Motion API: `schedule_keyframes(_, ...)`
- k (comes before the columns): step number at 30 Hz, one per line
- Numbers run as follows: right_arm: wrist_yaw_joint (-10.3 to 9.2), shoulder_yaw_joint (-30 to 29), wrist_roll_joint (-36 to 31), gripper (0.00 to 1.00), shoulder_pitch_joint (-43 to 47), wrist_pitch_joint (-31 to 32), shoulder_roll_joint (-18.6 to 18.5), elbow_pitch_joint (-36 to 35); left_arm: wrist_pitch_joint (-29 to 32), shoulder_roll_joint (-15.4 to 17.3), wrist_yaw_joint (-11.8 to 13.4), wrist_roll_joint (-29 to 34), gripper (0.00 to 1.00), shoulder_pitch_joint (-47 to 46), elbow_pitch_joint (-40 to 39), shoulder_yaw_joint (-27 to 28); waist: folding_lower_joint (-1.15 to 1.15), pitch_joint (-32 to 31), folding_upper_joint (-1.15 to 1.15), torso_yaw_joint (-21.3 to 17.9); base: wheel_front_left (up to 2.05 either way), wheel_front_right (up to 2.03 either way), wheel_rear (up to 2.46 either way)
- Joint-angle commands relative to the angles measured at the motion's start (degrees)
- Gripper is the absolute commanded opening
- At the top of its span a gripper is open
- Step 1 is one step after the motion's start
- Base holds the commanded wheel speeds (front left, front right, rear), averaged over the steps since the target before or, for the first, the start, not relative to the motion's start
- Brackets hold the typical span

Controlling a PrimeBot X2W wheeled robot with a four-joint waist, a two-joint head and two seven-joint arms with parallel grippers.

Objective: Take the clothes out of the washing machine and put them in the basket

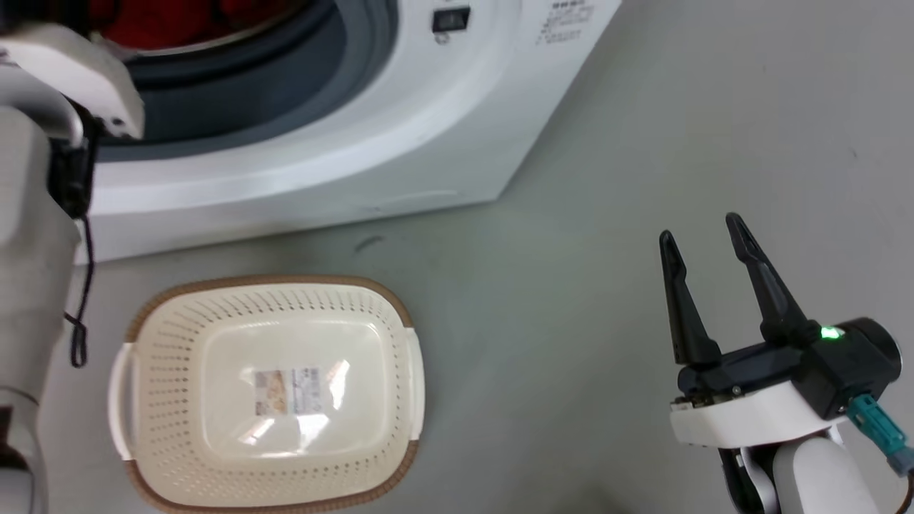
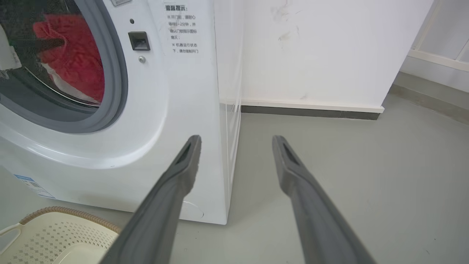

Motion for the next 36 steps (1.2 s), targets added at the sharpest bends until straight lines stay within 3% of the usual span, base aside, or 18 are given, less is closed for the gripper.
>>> schedule_keyframes(1,-0.06,-0.1,-0.4,1.00,0.6,-0.1,0.0,0.2,-0.4,-0.2,0.5,0.4,0.00,1.2,-1.6,0.7,0.00,-4.0,0.00,2.6,0.00,0.00,0.00)
schedule_keyframes(12,-0.06,-0.2,-2.2,1.00,5.4,-0.1,0.0,2.4,-0.4,-5.8,5.0,5.4,0.00,24.6,-22.7,10.3,0.00,-14.8,0.00,7.9,0.00,0.00,0.00)
schedule_keyframes(22,-0.06,-2.6,-2.9,1.00,7.5,-0.1,0.0,3.0,-0.4,-9.0,3.3,9.5,0.00,40.4,-36.5,15.1,0.00,-19.4,0.00,12.0,0.00,0.00,0.00)
schedule_keyframes(29,-0.06,-4.3,-3.7,1.00,7.4,-0.1,0.0,2.6,-0.3,-9.9,1.9,9.7,0.00,48.7,-39.6,14.3,0.00,-18.4,0.00,14.2,0.00,0.00,0.00)
schedule_keyframes(36,-0.06,-4.0,-4.4,1.00,5.9,-0.1,0.0,2.3,0.8,-11.2,1.3,8.4,0.00,52.3,-33.5,12.6,0.00,-14.3,0.00,14.1,0.00,0.00,0.00)
